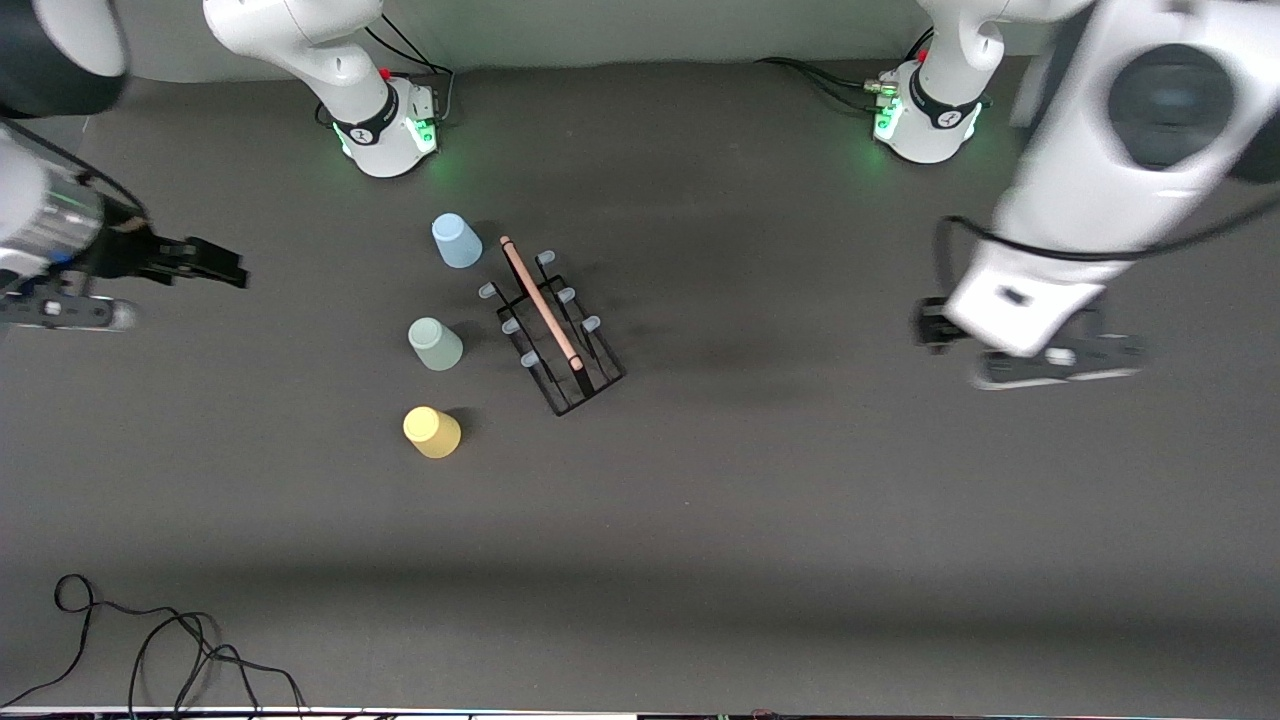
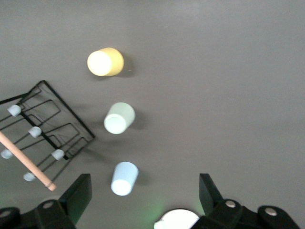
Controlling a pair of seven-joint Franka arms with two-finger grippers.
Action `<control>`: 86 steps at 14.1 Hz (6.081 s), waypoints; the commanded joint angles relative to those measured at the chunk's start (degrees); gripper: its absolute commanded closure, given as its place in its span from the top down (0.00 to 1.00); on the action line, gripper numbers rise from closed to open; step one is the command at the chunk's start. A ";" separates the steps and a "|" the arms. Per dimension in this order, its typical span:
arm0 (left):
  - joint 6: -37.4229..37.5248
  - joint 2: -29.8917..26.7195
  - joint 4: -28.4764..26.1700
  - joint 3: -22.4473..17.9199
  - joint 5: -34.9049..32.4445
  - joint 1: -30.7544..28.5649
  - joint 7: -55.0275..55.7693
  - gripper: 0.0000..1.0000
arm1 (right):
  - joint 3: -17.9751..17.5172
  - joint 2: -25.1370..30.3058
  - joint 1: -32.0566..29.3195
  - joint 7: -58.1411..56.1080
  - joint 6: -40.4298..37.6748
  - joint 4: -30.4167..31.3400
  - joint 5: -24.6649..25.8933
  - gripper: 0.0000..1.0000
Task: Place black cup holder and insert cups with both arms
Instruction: 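Open the left gripper and withdraw it while the right gripper reaches out, then grasp the pale green cup with the right gripper, then lift the green cup and place it onto a holder peg, then release the green cup and move the right gripper to the yellow cup, then grasp the yellow cup and place it onto a holder peg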
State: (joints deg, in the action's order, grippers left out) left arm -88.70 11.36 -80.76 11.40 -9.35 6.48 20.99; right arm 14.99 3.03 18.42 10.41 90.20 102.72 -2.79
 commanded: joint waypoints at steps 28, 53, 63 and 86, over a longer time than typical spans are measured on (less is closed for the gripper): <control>-1.57 -14.53 -10.65 -12.63 6.80 -4.99 -26.88 1.00 | 0.39 -15.17 16.12 8.66 58.43 36.58 -13.73 0.00; -1.13 -9.69 -6.60 -12.19 8.30 -5.17 -26.88 1.00 | 1.97 -1.35 26.57 34.77 46.37 32.63 -12.68 0.00; -0.42 -10.48 -5.03 -11.92 7.95 -4.90 -27.05 1.00 | 2.41 -1.71 26.58 34.16 45.59 32.45 -12.68 1.00; -1.48 -9.96 -3.53 -9.20 6.89 -4.73 -26.00 1.00 | 16.12 -37.39 20.87 -6.79 35.04 2.74 -27.34 1.00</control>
State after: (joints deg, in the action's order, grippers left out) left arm -90.48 1.54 -84.93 1.77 -1.51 1.33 -5.33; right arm 31.36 -34.65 40.05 7.63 125.81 104.51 -26.94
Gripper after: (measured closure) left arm 0.000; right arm 0.000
